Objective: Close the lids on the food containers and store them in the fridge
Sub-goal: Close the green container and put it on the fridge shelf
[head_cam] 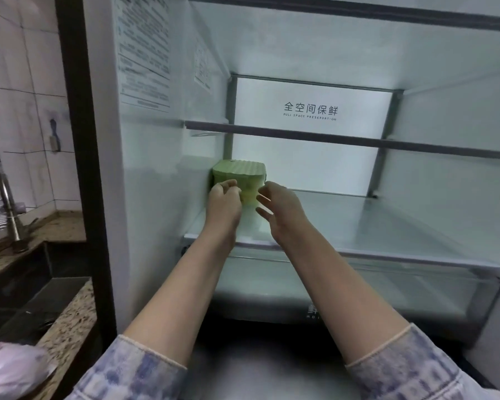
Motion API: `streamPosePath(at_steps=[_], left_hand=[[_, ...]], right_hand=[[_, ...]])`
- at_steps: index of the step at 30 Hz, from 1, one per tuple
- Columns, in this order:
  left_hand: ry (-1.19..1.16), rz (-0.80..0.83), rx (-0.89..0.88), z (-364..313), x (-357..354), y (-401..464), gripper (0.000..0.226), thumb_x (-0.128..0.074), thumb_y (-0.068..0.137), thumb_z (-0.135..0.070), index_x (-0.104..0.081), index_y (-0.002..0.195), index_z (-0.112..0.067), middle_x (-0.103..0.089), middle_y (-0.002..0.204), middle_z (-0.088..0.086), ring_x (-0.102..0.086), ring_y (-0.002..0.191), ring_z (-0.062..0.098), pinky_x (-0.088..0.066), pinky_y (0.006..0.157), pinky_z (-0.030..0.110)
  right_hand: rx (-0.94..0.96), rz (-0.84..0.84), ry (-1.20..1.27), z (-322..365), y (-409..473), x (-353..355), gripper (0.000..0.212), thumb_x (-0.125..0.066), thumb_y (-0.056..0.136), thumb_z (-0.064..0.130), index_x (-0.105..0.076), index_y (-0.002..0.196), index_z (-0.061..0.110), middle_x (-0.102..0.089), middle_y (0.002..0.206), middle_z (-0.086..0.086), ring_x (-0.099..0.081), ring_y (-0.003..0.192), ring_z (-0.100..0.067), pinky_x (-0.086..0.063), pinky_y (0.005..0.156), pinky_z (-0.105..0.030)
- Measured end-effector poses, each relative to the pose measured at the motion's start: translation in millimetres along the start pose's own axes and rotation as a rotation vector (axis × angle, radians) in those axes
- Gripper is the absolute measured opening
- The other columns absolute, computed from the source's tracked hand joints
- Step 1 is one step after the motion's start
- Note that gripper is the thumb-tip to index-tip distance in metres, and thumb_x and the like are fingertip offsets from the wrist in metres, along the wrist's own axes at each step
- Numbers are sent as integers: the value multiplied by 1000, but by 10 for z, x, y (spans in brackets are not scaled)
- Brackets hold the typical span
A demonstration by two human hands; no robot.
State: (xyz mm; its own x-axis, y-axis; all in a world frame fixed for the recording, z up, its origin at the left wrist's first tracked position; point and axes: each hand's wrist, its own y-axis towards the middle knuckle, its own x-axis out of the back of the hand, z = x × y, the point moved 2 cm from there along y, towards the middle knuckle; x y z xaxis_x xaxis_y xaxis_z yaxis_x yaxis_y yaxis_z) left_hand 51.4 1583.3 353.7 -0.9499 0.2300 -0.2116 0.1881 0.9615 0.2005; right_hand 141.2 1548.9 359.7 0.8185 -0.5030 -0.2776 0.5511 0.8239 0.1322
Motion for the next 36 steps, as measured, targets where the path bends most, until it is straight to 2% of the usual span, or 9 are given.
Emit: streamPosePath(at_steps=[4,6,11,14,17,24,26,29,36], left_hand=[[-60,50,-59,1,-160,-335,24,-40,94,-9,-56,112,-13,-60,105,-1,-57,101,16,-48,97,37],[-95,99,-71,60,-323,-551,23,-39,94,-8,-57,107,-15,-61,103,-3,-58,102,15,-50,95,36],[-109,228,-108,143,-748,-1097,24,-39,92,-4,-58,101,-16,-62,103,0,-58,104,16,-49,99,41],[-130,359,-117,94,-1084,-1519,24,-41,90,-4,-59,99,-17,-63,102,0,-58,106,18,-48,100,44],[-163,424,-134,17,-1289,-1827,24,-42,90,-4,-60,100,-16,-63,103,1,-59,105,17,-48,100,43],[-317,758,-45,-76,-1875,-3186,23,-42,91,-2,-60,100,-14,-63,92,-4,-60,89,5,-50,88,29],[-341,831,-29,-111,-1943,-3581,24,-43,91,-2,-60,100,-15,-64,96,0,-62,93,9,-50,89,31],[-355,923,-9,-215,-2002,-4212,23,-44,91,-3,-61,102,-14,-65,104,2,-62,104,15,-50,93,34],[-439,1158,48,-507,-2031,-5703,23,-46,90,-3,-61,92,-20,-66,100,1,-62,100,15,-48,96,40]], right_hand=[[103,-55,-2,20,-424,271,21,-44,94,9,-55,112,11,-62,94,-1,-60,98,-18,-49,88,-33],[161,-140,-36,35,-651,491,23,-44,93,9,-56,113,12,-62,102,-3,-61,101,-18,-51,86,-31],[328,-337,-101,211,-1255,1068,21,-45,92,5,-58,103,17,-63,94,4,-63,86,-6,-49,68,-17],[420,-456,-135,398,-1700,1501,22,-45,92,5,-58,100,20,-63,91,7,-64,82,-3,-49,64,-12],[435,-494,-152,523,-1991,1708,21,-44,93,4,-58,102,18,-63,92,5,-64,82,-6,-48,68,-17],[538,-733,-203,946,-3258,2439,21,-46,92,4,-60,97,19,-65,90,3,-64,85,-8,-49,70,-19],[570,-777,-215,1029,-3650,2570,22,-46,92,4,-61,95,20,-66,88,4,-65,85,-7,-51,67,-16],[605,-871,-257,1164,-4309,2742,21,-47,92,6,-62,94,21,-67,88,6,-66,90,-8,-51,70,-19],[660,-1125,-319,1464,-5862,3015,22,-46,92,5,-61,93,21,-66,88,4,-64,91,-11,-47,73,-23]])
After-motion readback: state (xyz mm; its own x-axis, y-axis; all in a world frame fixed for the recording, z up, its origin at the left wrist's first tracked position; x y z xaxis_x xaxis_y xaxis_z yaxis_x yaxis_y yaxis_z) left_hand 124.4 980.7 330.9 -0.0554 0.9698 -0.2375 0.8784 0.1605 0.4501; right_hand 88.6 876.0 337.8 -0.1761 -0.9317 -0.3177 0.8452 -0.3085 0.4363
